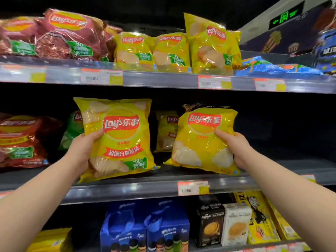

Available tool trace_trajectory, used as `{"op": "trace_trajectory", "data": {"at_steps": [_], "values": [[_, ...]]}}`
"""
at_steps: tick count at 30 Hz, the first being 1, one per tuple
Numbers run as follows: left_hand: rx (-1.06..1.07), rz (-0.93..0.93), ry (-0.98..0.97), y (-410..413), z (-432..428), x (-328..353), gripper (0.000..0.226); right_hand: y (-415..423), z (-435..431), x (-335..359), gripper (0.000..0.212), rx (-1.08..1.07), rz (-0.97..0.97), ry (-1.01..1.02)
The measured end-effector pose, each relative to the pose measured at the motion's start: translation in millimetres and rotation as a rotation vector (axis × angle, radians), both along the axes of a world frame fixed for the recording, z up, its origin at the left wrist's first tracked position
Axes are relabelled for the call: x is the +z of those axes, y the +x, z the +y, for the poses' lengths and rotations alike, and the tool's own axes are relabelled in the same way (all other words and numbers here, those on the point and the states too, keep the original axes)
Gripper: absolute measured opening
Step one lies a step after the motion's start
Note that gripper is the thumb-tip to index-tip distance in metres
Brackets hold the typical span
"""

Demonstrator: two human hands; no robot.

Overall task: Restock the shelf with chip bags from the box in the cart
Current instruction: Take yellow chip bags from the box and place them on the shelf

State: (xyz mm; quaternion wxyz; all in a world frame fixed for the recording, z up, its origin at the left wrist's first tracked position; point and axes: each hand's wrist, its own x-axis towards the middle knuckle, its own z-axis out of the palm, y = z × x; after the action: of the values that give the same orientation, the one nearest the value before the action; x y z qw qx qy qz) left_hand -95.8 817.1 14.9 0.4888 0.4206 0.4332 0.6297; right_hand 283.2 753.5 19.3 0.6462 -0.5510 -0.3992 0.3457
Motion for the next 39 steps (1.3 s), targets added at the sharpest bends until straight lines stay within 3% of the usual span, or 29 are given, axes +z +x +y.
{"op": "trace_trajectory", "data": {"at_steps": [3,12,16,17,20,21,26,35,39], "values": [[0.041,-0.008,-0.004,-8.3,-1.4,-3.2,0.044,-5.5,30.9,-2.1,0.086,0.010,-0.006,-0.004],[0.167,-0.014,-0.005,-4.5,-8.3,-1.3,0.011,-10.1,104.4,-4.9,0.078,0.150,-0.021,-0.016],[0.194,-0.017,0.006,12.6,-7.9,-1.1,0.008,-2.0,118.4,-5.9,0.070,0.233,-0.060,-0.005],[0.201,-0.016,0.018,18.0,-7.6,-0.9,0.008,0.5,121.5,-7.6,0.076,0.264,-0.066,0.001],[0.217,-0.036,0.023,34.1,-6.0,-0.9,0.017,12.4,140.5,-19.5,0.124,0.297,-0.076,0.028],[0.220,-0.042,0.021,38.7,-5.2,-1.0,0.020,17.8,151.1,-24.9,0.129,0.301,-0.078,0.042],[0.240,-0.039,0.020,56.7,-1.1,-1.1,0.011,14.0,167.9,-28.3,0.083,0.280,-0.097,0.060],[0.203,-0.046,0.015,76.5,-2.9,2.5,0.017,13.4,177.9,-35.9,0.084,0.295,-0.128,0.056],[0.152,-0.037,0.021,87.5,-4.1,5.4,0.013,23.3,172.4,-27.8,0.098,0.302,-0.207,0.048]]}}
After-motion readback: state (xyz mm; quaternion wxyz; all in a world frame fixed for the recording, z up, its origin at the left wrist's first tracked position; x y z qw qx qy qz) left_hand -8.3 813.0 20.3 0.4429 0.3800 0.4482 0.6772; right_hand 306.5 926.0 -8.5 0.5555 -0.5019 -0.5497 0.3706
